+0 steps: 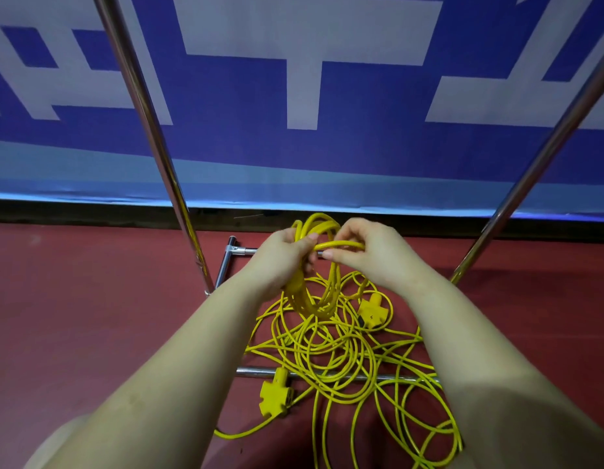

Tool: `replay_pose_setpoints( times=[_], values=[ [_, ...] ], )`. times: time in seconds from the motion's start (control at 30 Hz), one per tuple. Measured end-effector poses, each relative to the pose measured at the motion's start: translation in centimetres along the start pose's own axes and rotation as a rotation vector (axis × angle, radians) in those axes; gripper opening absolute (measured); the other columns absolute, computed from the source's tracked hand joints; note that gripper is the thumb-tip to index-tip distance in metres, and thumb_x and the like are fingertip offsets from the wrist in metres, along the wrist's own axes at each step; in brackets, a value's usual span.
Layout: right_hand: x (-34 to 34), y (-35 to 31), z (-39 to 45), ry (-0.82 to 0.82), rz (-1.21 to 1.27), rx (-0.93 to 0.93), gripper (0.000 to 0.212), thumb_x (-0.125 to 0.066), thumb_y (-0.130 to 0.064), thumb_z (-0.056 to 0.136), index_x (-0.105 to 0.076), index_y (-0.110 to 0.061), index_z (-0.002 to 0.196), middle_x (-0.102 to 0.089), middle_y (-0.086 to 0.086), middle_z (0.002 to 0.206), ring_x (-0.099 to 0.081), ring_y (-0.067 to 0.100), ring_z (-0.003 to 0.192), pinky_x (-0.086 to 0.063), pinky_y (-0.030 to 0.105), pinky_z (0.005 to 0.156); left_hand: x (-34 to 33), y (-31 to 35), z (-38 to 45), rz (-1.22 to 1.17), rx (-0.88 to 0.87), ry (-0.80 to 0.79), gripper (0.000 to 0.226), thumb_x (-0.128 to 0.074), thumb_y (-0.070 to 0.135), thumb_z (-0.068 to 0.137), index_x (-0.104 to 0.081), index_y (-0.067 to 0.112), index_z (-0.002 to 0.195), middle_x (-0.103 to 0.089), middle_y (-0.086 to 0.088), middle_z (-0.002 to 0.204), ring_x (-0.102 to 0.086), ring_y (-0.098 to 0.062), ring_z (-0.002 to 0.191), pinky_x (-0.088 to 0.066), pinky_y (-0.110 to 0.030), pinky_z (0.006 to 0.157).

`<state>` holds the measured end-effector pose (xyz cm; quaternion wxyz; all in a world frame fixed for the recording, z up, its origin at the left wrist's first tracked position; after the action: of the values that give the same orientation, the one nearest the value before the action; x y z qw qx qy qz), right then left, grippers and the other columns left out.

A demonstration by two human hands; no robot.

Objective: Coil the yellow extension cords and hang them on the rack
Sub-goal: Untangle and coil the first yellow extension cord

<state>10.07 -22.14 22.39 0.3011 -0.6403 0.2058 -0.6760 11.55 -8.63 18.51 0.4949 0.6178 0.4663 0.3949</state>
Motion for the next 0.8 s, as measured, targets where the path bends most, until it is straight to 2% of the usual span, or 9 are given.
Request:
replay_pose_setpoints(
  times=[0.07, 0.17, 0.23, 0.3, 0.37, 0.47, 0.53, 0.67, 0.8],
  values=[
    [-1.1, 1.3, 0.0, -0.135, -0.189, -0.070, 0.021, -0.062, -0.041, 0.086, -0.056, -0.023, 0.080, -0.054, -0.006, 0.068, -0.051, 0.015, 0.065, -0.036, 0.028, 0.056, 1.0, 0.5, 0.2, -0.057, -0.036, 0.080, 0.020, -0.047, 0.016, 0.099, -0.054, 0.012, 0.080, -0.048, 0.001, 0.055, -0.044, -0.007, 0.043, -0.041, -0.020, 0.047],
    [-2.7, 4.1, -0.6, -0.332, -0.264, -0.217, 0.014, -0.052, -0.034, 0.093, -0.054, -0.020, 0.088, -0.059, 0.000, 0.082, -0.054, 0.018, 0.075, -0.041, 0.028, 0.065, 2.4, 1.0, 0.5, -0.099, -0.073, 0.155, 0.022, -0.045, 0.015, 0.100, -0.055, 0.012, 0.081, -0.046, 0.001, 0.055, -0.043, -0.006, 0.041, -0.042, -0.023, 0.051],
    [-3.1, 5.3, -0.9, -0.379, -0.287, -0.275, 0.012, -0.050, -0.030, 0.095, -0.052, -0.021, 0.087, -0.058, -0.001, 0.080, -0.053, 0.017, 0.071, -0.042, 0.027, 0.066, 3.3, 1.2, 0.7, -0.128, -0.079, 0.199, 0.021, -0.045, 0.016, 0.100, -0.055, 0.011, 0.082, -0.046, 0.000, 0.056, -0.043, -0.007, 0.041, -0.042, -0.024, 0.052],
    [-2.6, 5.8, -0.5, -0.329, -0.317, -0.279, 0.020, -0.053, -0.028, 0.094, -0.049, -0.022, 0.075, -0.057, -0.002, 0.074, -0.055, 0.019, 0.068, -0.043, 0.026, 0.063, 3.9, 1.2, 0.8, -0.163, -0.077, 0.220, 0.020, -0.045, 0.017, 0.100, -0.055, 0.011, 0.084, -0.046, 0.000, 0.056, -0.043, -0.008, 0.042, -0.042, -0.025, 0.053],
    [-1.5, 5.6, 0.2, -0.197, -0.143, -0.281, 0.019, -0.058, -0.024, 0.092, -0.048, -0.022, 0.076, -0.065, 0.001, 0.076, -0.062, 0.021, 0.063, -0.049, 0.028, 0.061, 4.4, 1.3, 0.8, -0.128, -0.092, 0.233, 0.021, -0.049, 0.025, 0.098, -0.054, 0.010, 0.085, -0.048, 0.001, 0.056, -0.045, -0.012, 0.047, -0.042, -0.027, 0.056],
    [1.2, 4.6, 0.6, 0.082, 0.242, -0.289, 0.012, -0.059, -0.022, 0.091, -0.053, -0.020, 0.081, -0.068, 0.001, 0.071, -0.058, 0.011, 0.048, -0.047, 0.024, 0.053, 4.6, 1.3, 0.8, 0.066, -0.126, 0.230, 0.038, -0.057, 0.048, 0.084, -0.056, 0.012, 0.077, -0.051, 0.000, 0.055, -0.048, -0.023, 0.056, -0.043, -0.035, 0.063],
    [2.5, 4.2, 0.4, 0.202, 0.420, -0.316, 0.016, -0.058, -0.023, 0.092, -0.058, -0.018, 0.076, -0.067, 0.001, 0.069, -0.054, 0.006, 0.041, -0.046, 0.021, 0.050, 4.0, 1.2, 0.8, 0.102, -0.129, 0.195, 0.034, -0.059, 0.043, 0.089, -0.054, 0.013, 0.074, -0.050, -0.002, 0.057, -0.049, -0.021, 0.054, -0.043, -0.037, 0.064],
    [1.4, 3.6, -0.6, 0.123, 0.781, -0.486, 0.013, -0.058, -0.021, 0.092, -0.058, -0.013, 0.081, -0.063, 0.002, 0.072, -0.057, 0.006, 0.039, -0.050, 0.019, 0.047, 2.3, 0.6, 0.5, 0.064, -0.065, 0.044, 0.022, -0.052, 0.027, 0.096, -0.052, 0.014, 0.079, -0.051, 0.000, 0.060, -0.052, -0.015, 0.052, -0.044, -0.023, 0.050],
    [0.1, 2.8, -0.9, 0.030, 1.175, -0.620, 0.017, -0.053, -0.019, 0.094, -0.056, -0.011, 0.079, -0.062, -0.003, 0.052, -0.060, 0.005, 0.041, -0.050, 0.017, 0.043, 0.6, 0.5, 0.1, -0.017, -0.043, -0.075, 0.015, -0.048, 0.016, 0.098, -0.053, 0.011, 0.085, -0.064, -0.001, 0.065, -0.064, -0.011, 0.057, -0.054, -0.022, 0.059]
  ],
)
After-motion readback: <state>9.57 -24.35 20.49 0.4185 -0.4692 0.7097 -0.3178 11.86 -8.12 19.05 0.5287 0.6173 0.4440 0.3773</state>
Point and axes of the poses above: each hand's wrist, its own z-axis towards the middle knuckle, its own x-axis out of the back of the hand, y = z × x, the point moved 7 cm from there along z, towards the middle knuckle
